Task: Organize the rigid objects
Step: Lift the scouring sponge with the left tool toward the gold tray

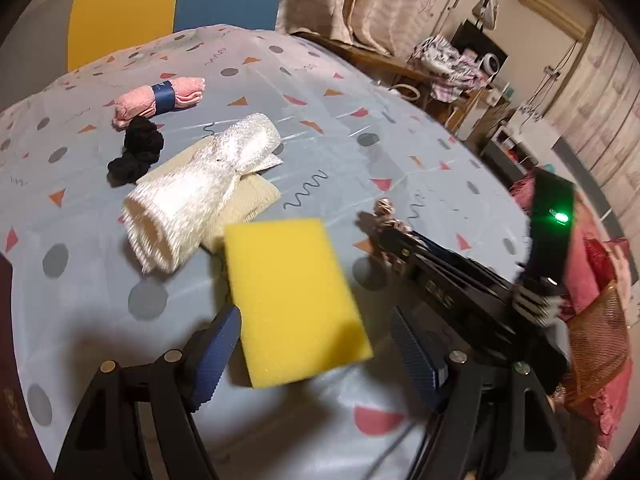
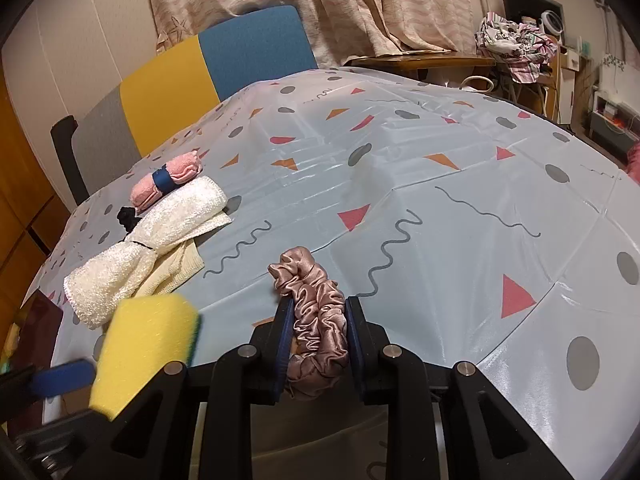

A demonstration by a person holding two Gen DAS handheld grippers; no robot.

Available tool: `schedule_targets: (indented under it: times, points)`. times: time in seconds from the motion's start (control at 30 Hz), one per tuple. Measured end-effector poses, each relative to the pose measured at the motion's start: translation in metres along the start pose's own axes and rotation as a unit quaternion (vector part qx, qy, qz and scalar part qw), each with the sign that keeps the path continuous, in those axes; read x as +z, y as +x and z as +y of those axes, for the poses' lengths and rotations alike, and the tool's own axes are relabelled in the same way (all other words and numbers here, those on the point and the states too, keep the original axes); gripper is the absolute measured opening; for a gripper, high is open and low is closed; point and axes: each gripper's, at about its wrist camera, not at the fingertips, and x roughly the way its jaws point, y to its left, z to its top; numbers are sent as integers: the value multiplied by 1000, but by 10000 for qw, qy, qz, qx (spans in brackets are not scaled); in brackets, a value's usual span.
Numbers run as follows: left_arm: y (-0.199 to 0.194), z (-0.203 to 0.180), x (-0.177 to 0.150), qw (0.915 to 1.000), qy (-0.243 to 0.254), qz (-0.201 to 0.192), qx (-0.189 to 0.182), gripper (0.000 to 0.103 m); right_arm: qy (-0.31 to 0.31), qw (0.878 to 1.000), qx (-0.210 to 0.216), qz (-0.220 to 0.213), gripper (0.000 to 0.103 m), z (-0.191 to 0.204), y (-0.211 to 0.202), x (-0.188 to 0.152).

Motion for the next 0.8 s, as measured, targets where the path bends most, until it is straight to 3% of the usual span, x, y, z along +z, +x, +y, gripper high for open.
schedule_targets:
  times: [0.37,0.8]
  points:
    - [34,-2,4,9990,88,376,233,78,91,9999,48,-7,24,-3,0,0]
    - [6,19,-21,9997,-216,70,101,72,21,10000,-34,-8,24,-1,1,0]
